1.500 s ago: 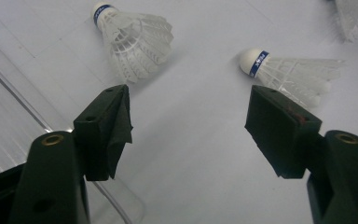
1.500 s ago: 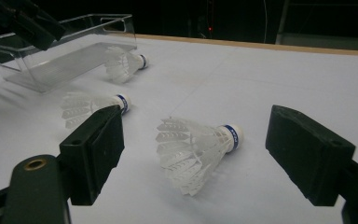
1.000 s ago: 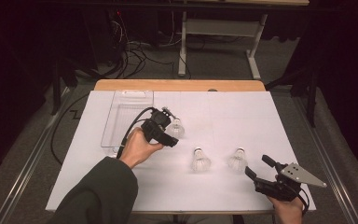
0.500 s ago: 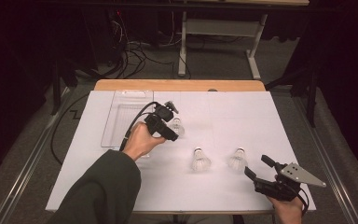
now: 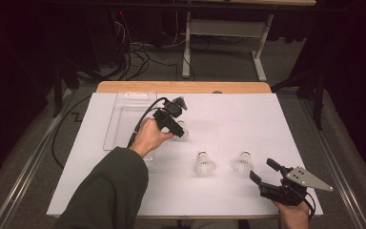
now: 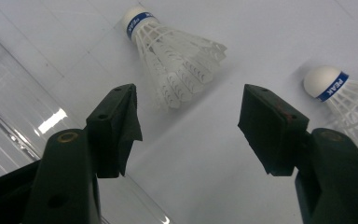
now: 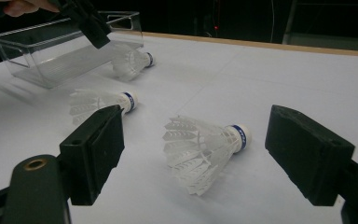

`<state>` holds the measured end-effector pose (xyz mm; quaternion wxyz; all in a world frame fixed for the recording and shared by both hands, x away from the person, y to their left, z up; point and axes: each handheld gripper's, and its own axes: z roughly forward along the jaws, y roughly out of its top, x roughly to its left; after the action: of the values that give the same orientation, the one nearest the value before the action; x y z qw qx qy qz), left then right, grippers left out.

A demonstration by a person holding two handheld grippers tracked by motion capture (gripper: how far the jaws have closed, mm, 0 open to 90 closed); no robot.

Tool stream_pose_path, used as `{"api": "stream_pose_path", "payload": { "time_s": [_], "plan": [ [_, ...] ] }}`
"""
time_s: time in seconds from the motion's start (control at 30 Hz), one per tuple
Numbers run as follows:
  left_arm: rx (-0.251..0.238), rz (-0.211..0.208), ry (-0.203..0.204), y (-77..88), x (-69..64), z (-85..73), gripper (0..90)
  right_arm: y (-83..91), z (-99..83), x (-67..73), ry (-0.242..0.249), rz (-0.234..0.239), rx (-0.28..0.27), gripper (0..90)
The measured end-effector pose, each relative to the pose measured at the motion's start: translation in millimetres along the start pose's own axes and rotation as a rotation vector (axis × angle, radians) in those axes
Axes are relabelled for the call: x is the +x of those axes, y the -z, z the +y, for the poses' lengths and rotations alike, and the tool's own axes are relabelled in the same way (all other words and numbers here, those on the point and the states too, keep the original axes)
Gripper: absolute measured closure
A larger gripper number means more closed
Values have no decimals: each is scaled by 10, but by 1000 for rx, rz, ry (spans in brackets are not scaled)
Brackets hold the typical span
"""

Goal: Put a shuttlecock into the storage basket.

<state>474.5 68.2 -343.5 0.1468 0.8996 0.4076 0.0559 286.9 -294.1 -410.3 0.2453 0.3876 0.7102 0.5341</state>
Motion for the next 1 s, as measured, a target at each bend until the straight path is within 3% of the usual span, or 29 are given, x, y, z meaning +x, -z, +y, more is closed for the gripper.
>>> {"api": "stream_pose_path", "payload": {
  "time_s": [0.3, 0.7, 1.0],
  "plan": [
    [39, 17, -7, -89, 35, 90, 406, -6, -1, -2, -3, 7, 3, 202],
    [97, 25, 13, -262, 115, 144, 485, -11, -4, -3, -8, 16, 6, 204],
    [98, 32, 18, -298, 150, 147, 541, -18, -5, -2, -11, 25, 10, 208]
  ]
}}
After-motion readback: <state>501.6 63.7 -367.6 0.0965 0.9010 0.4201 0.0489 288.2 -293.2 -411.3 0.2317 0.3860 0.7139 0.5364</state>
